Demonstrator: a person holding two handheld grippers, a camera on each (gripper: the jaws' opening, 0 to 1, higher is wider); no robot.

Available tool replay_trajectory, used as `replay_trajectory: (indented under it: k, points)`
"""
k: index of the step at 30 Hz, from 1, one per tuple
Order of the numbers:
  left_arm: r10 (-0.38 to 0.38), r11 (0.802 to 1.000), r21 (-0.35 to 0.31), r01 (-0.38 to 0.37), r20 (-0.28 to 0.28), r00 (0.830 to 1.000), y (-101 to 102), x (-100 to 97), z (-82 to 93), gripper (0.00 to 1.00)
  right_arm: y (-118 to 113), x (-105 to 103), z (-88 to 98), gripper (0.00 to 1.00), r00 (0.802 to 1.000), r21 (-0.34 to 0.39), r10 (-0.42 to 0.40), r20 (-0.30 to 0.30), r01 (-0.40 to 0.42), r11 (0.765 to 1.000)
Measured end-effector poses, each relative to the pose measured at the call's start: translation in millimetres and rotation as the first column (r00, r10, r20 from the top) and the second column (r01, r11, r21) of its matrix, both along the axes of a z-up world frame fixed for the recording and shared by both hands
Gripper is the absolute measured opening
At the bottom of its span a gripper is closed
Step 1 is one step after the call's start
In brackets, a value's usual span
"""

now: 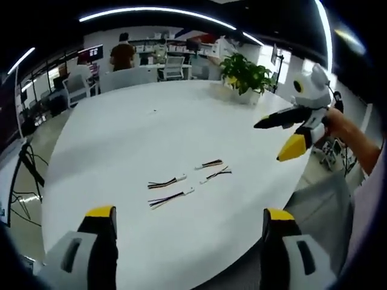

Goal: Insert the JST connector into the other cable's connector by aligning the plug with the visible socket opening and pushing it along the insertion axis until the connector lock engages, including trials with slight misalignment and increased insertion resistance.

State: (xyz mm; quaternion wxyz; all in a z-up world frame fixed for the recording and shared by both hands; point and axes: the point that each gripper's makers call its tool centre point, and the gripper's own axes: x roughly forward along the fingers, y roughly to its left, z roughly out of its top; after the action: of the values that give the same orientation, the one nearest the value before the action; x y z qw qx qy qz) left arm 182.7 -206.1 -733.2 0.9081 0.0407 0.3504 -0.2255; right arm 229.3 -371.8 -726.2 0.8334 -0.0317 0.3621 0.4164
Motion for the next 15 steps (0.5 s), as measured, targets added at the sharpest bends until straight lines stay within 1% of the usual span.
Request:
replay_trajectory:
  k: [2,5,7,10,13,15]
  points:
    - [-0.006,1.0,0.0,0.006,-0.004,1.0,-0.9,-1.3,-0.7,0.99,0.2,-1.1,-1.5,0.99,1.0,-0.004,0.001,-0.004,-0.001,1.0]
    - [-0.018,1.0,0.016,0.018,-0.002,1.0,-1.1,-3.2,-1.1,0.98,2.0,-5.3,-8.0,0.99,1.0,-0.025,0.004,-0.025,-0.005,1.0]
    - [-0.01,1.0,0.007,0.01,0.007,1.0,-1.4,-3.5,0.8,0.98,3.5,-8.0,-7.6,0.99,1.0,-0.029,0.011,-0.023,-0.012,1.0]
    - [-0.006,1.0,-0.005,0.006,0.016,1.0,-2.6,-5.1,3.6,0.98,4.9,-10.1,-7.4,0.98,1.0,-0.021,0.013,-0.026,-0.014,1.0]
    - [-0.006,1.0,0.001,0.006,0.022,1.0,-2.6,-7.6,4.6,0.98,5.2,-12.6,-7.7,0.96,1.0,-0.008,0.001,-0.024,-0.001,1.0]
    - [-0.009,1.0,-0.002,0.009,0.036,0.999,-3.5,-9.8,6.9,0.97,4.8,-16.2,-9.8,0.96,1.0,0.003,-0.005,-0.016,0.005,1.0]
